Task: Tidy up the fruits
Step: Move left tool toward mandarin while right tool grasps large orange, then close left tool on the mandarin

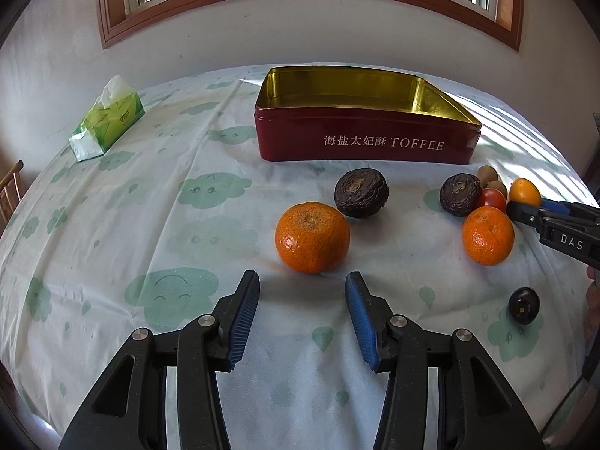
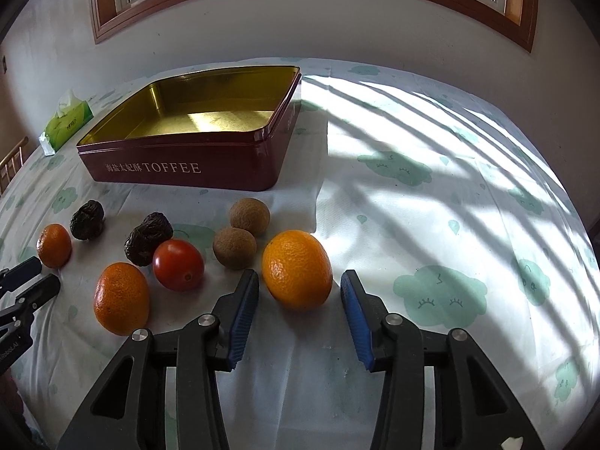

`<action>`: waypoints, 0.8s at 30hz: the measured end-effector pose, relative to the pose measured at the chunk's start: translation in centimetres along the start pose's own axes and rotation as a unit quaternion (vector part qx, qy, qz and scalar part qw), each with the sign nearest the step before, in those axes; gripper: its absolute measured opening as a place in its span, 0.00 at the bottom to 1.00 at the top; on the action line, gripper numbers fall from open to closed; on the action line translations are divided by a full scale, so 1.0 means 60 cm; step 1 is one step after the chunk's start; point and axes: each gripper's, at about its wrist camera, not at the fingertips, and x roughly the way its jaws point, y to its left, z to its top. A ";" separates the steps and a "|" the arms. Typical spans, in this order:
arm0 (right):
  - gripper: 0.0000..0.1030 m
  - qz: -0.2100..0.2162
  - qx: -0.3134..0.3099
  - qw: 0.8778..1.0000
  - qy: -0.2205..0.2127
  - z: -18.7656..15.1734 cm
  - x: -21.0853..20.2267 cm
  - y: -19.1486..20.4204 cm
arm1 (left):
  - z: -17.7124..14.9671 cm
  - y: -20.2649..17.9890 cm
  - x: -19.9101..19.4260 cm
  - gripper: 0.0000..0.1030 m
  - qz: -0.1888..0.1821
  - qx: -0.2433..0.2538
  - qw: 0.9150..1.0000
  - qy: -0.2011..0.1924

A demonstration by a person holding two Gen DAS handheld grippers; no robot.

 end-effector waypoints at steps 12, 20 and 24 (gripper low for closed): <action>0.32 0.002 0.002 1.000 -0.004 0.009 0.006 0.002 | 0.024 -0.012 0.019 0.48 0.003 0.008 1.000 0.002; 0.32 0.002 0.002 1.000 -0.004 0.009 0.005 0.002 | 0.046 -0.008 0.038 0.48 0.003 -0.007 1.000 0.008; 0.32 0.002 0.002 1.000 -0.004 0.009 0.006 0.002 | 0.051 -0.008 0.044 0.48 0.007 -0.007 1.000 0.007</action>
